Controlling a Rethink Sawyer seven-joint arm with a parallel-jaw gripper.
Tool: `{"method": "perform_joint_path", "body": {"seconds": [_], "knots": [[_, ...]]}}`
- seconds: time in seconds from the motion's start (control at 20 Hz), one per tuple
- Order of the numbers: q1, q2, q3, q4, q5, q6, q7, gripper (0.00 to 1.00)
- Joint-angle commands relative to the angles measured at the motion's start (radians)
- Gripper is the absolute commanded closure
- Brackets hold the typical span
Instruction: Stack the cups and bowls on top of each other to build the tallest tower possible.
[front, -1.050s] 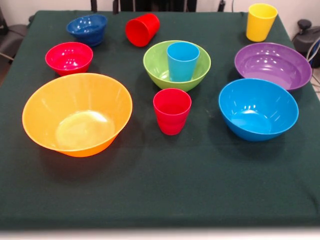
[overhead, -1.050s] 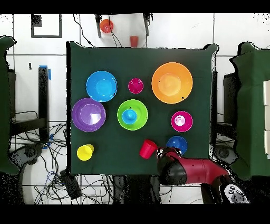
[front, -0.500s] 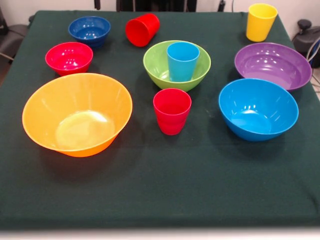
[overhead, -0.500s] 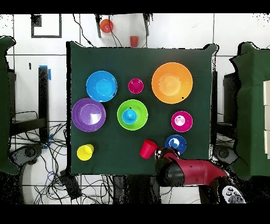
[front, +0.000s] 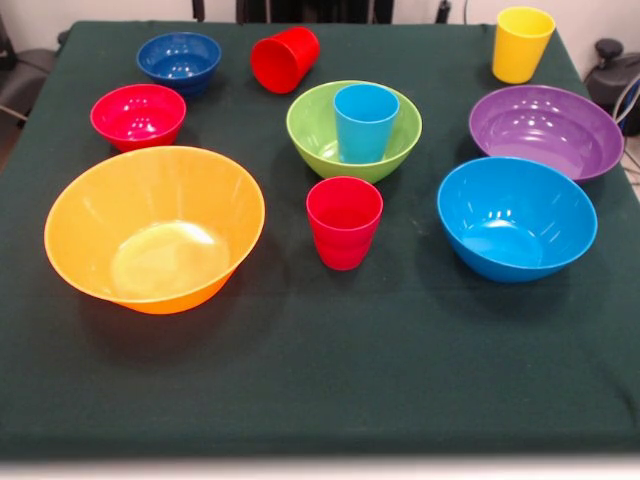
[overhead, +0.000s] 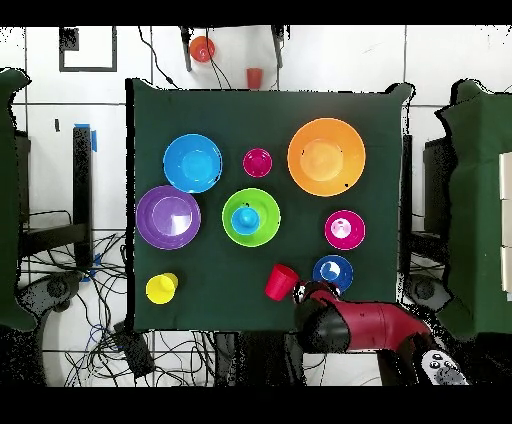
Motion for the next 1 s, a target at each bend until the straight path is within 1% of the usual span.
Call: {"method": "perform_joint_path", "body": {"seconds": [0.05, 0.25, 0.65, 1.0], "knots": [[-0.016, 0.056, 0.117, -0.054, 0.021, 0.118, -0.015, 0.0], [-0.012, 0.066, 0.11, -0.054, 0.013, 0.1, 0.003, 0.0], [-0.02, 0.068, 0.109, -0.051, 0.004, 0.09, 0.002, 0.0], [-0.014, 0.07, 0.126, -0.079, 0.027, 0.104, 0.006, 0.0]]}}
